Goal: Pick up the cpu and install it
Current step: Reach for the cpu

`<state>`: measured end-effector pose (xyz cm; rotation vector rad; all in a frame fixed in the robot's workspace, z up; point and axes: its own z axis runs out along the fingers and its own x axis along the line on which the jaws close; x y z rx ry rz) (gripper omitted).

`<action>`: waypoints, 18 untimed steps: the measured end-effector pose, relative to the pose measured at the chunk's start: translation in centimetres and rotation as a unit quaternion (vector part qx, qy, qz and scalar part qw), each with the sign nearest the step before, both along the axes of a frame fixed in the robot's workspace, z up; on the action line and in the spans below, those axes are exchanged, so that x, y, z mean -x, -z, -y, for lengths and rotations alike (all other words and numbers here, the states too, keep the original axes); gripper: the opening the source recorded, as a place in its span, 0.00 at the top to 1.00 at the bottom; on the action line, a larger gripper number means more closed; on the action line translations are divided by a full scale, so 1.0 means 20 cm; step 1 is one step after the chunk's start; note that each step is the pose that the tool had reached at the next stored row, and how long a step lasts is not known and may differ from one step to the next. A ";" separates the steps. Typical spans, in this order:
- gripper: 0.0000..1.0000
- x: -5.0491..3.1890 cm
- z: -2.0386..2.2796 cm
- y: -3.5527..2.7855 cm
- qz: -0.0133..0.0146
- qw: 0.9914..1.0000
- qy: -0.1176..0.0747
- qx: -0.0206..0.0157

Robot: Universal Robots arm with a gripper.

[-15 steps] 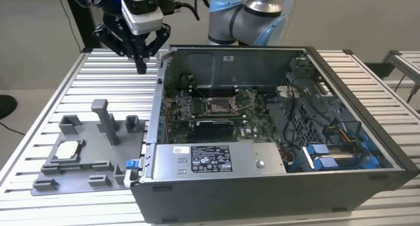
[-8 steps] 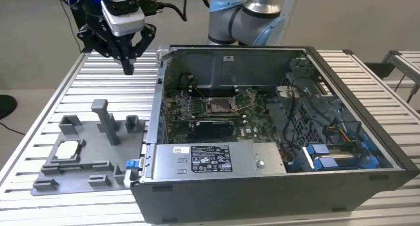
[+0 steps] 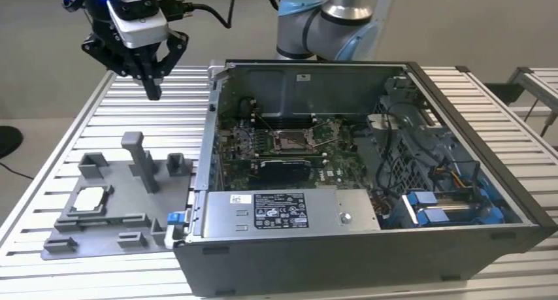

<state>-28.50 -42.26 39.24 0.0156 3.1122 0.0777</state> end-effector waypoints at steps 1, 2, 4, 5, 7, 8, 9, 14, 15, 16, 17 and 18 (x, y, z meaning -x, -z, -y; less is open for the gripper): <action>1.00 0.015 -0.001 0.000 0.000 1.000 0.000 0.000; 1.00 0.030 -0.003 0.000 0.000 1.000 0.000 0.000; 1.00 0.064 -0.006 0.001 0.000 1.000 0.000 0.000; 1.00 0.082 -0.007 0.001 0.000 1.000 -0.001 0.000; 1.00 0.119 -0.009 0.002 0.000 1.000 -0.001 0.000; 1.00 0.136 -0.011 0.002 0.000 1.000 -0.001 0.000; 1.00 0.151 -0.013 0.002 0.000 1.000 -0.001 0.000; 1.00 0.221 -0.028 0.004 0.000 1.000 -0.003 0.000; 1.00 0.235 -0.029 0.004 0.000 1.000 -0.004 0.000; 1.00 0.251 -0.029 0.005 0.000 1.000 -0.004 0.000; 1.00 0.266 -0.029 0.005 0.000 1.000 -0.005 0.000; 1.00 0.282 -0.029 0.005 0.000 1.000 -0.006 0.000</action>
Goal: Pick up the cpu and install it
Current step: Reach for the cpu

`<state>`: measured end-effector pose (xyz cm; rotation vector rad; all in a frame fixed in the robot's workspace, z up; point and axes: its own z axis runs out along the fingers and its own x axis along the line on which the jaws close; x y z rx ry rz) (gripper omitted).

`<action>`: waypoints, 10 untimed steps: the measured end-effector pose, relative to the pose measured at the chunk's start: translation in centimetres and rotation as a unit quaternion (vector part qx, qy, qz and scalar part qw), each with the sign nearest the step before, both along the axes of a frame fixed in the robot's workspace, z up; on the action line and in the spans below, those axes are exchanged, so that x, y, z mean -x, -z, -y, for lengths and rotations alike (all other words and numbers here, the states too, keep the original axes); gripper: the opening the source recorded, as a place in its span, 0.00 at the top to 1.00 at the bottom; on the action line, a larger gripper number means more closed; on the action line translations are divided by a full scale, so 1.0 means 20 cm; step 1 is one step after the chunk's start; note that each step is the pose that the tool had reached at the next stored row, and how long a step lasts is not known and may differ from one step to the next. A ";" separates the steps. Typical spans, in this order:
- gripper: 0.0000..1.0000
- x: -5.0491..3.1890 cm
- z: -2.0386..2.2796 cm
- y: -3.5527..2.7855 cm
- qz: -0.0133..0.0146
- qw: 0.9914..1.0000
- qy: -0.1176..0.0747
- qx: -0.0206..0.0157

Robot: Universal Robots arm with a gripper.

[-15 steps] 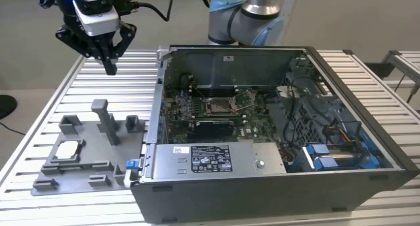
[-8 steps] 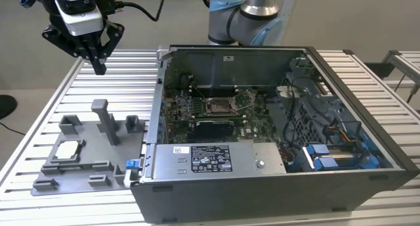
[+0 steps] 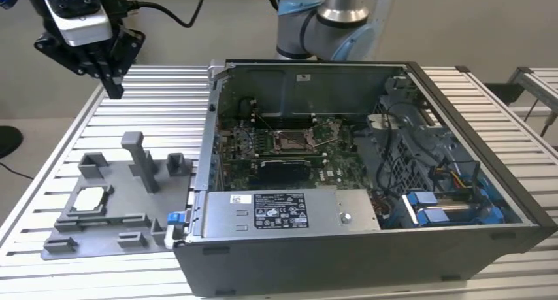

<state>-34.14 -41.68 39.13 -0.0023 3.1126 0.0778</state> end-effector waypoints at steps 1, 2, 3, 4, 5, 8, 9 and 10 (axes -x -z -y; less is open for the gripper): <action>1.00 0.015 0.000 0.000 0.000 1.000 -0.001 0.000; 1.00 0.031 0.000 0.000 0.000 1.000 -0.001 0.000; 1.00 0.047 0.000 0.001 0.000 1.000 -0.002 0.000; 1.00 0.062 0.000 0.001 0.000 1.000 -0.003 0.000; 1.00 0.079 0.000 0.002 0.000 1.000 -0.003 0.000; 1.00 0.128 0.000 0.003 0.000 1.000 -0.006 0.000; 1.00 0.142 0.000 0.003 0.000 1.000 -0.006 0.000; 1.00 0.159 0.000 0.003 0.000 1.000 -0.007 0.000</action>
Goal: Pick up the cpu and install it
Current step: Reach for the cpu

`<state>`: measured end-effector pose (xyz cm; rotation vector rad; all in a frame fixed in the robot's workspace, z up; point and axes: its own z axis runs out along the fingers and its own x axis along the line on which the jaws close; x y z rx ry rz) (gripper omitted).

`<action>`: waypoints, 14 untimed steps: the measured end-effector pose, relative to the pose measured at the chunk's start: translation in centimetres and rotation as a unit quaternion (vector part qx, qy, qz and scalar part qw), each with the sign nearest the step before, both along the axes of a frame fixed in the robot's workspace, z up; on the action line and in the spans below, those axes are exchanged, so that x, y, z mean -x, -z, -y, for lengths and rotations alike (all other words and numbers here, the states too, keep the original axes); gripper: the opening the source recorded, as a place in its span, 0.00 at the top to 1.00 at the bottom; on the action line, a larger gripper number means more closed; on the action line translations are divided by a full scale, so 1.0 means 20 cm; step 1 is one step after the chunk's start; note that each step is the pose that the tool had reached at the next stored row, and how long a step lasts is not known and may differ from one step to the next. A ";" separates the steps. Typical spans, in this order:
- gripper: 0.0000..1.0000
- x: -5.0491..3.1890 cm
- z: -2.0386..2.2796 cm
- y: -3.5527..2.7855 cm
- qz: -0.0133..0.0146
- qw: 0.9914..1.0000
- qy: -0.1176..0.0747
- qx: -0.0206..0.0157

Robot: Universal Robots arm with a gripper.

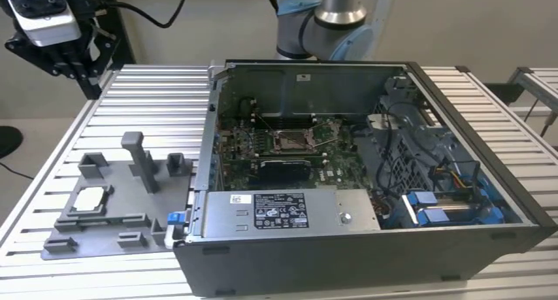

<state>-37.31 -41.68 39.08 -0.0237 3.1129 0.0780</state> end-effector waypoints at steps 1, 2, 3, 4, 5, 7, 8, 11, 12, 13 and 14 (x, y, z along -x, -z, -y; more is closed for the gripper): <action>1.00 0.016 0.000 0.001 0.000 1.000 -0.001 0.000; 1.00 0.032 0.000 0.001 0.000 1.000 -0.001 0.000; 1.00 0.048 0.000 0.001 0.000 1.000 -0.002 0.000; 1.00 0.064 0.000 0.002 0.000 1.000 -0.003 0.000; 1.00 0.080 0.000 0.002 0.000 1.000 -0.003 0.000; 1.00 0.113 0.000 0.002 0.000 1.000 -0.005 0.000; 1.00 0.128 0.000 0.003 0.000 1.000 -0.005 0.000; 1.00 0.177 0.000 0.003 0.000 1.000 -0.008 0.000; 1.00 0.192 0.000 0.004 0.000 1.000 -0.008 0.000; 1.00 0.223 0.000 0.004 0.000 1.000 -0.010 0.000; 1.00 0.238 0.000 0.004 0.000 1.000 -0.010 0.000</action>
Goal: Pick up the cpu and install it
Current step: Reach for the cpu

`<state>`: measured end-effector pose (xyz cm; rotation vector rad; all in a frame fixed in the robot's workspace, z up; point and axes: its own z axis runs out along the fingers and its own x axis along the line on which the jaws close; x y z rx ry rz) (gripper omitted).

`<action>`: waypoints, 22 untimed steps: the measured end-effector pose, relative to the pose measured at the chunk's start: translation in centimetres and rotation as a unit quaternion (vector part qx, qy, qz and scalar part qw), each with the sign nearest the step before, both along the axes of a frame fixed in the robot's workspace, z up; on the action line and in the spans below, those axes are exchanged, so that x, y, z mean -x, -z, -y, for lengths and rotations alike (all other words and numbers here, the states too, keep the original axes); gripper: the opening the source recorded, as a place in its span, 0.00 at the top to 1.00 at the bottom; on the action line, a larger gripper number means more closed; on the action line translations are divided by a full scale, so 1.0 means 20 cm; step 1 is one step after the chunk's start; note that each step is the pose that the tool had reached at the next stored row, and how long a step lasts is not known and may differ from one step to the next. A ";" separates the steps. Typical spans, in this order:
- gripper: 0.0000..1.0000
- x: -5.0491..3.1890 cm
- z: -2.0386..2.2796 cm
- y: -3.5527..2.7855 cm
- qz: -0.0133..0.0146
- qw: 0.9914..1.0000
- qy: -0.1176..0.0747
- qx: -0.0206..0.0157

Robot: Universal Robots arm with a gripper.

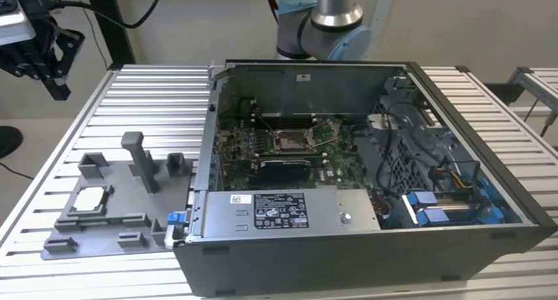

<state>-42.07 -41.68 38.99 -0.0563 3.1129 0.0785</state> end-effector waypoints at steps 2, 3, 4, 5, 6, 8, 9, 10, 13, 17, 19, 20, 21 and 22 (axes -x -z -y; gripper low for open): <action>1.00 0.029 0.000 0.000 0.000 1.000 -0.002 0.000; 1.00 0.042 0.000 0.000 0.000 1.000 -0.002 0.000; 1.00 0.047 0.000 0.001 0.000 1.000 -0.003 0.000; 1.00 0.048 0.000 0.001 0.000 1.000 -0.003 0.000; 1.00 0.048 0.000 0.001 0.000 1.000 -0.003 0.000; 1.00 0.048 0.000 0.001 0.000 1.000 -0.004 0.000; 1.00 0.048 0.000 0.001 0.000 1.000 -0.005 0.000; 1.00 0.048 0.000 0.001 0.000 1.000 -0.005 0.000; 1.00 0.048 0.000 0.001 0.000 1.000 -0.005 0.000; 1.00 0.048 0.000 0.001 0.000 1.000 -0.005 0.000; 1.00 0.048 0.000 0.005 0.000 1.000 -0.005 0.000; 1.00 0.048 0.000 0.009 0.000 1.000 -0.005 0.000; 1.00 0.048 0.000 0.014 0.000 1.000 -0.005 0.000; 1.00 0.048 0.000 0.022 0.000 1.000 -0.005 0.000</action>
